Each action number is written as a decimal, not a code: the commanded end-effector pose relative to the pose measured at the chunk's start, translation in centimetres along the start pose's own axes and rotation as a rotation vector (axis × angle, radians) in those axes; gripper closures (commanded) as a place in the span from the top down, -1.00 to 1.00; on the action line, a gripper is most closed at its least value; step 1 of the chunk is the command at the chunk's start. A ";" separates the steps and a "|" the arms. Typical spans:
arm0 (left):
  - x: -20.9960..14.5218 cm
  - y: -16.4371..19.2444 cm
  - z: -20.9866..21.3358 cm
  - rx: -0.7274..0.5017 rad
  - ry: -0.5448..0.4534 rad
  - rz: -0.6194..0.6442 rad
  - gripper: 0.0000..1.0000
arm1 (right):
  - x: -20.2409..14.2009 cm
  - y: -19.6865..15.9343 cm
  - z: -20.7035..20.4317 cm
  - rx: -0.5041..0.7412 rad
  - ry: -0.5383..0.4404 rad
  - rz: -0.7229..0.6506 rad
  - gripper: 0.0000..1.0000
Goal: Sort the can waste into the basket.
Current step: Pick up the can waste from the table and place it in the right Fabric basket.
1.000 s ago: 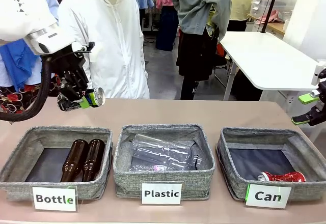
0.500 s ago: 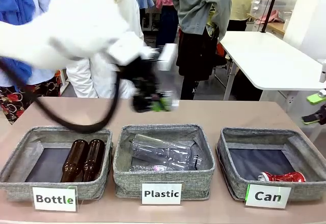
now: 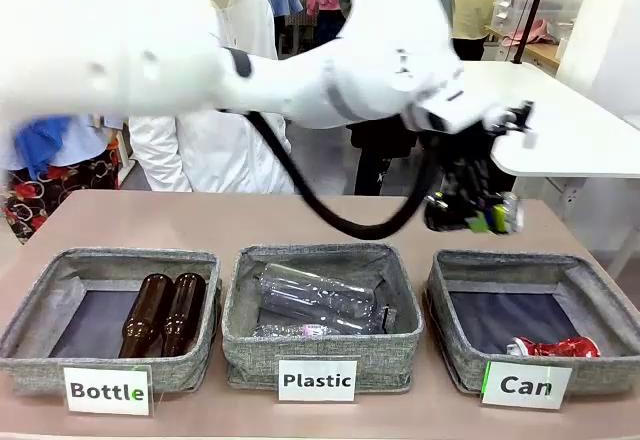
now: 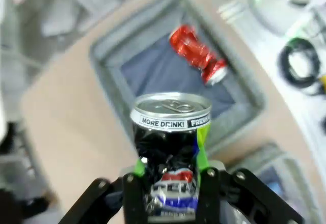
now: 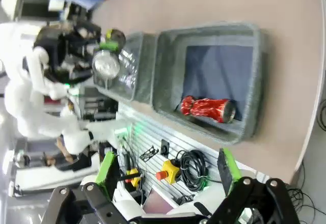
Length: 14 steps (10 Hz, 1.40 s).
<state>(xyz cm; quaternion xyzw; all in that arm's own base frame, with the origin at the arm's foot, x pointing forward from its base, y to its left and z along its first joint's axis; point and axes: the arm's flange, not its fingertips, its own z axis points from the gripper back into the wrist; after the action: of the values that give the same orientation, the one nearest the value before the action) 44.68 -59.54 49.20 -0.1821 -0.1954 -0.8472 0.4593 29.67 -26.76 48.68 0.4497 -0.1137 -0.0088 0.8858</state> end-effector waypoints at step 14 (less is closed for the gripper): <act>9.3 4.3 -7.8 -0.148 0.133 -0.184 1.00 | -0.9 -1.2 1.3 -0.014 -0.052 -0.028 1.00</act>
<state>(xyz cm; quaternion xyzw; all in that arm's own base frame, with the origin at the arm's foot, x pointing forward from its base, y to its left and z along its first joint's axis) 39.75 -68.67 46.06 -0.1436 -0.1186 -0.9102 0.3700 28.63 -28.50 47.81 0.4470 -0.1332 -0.0385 0.8837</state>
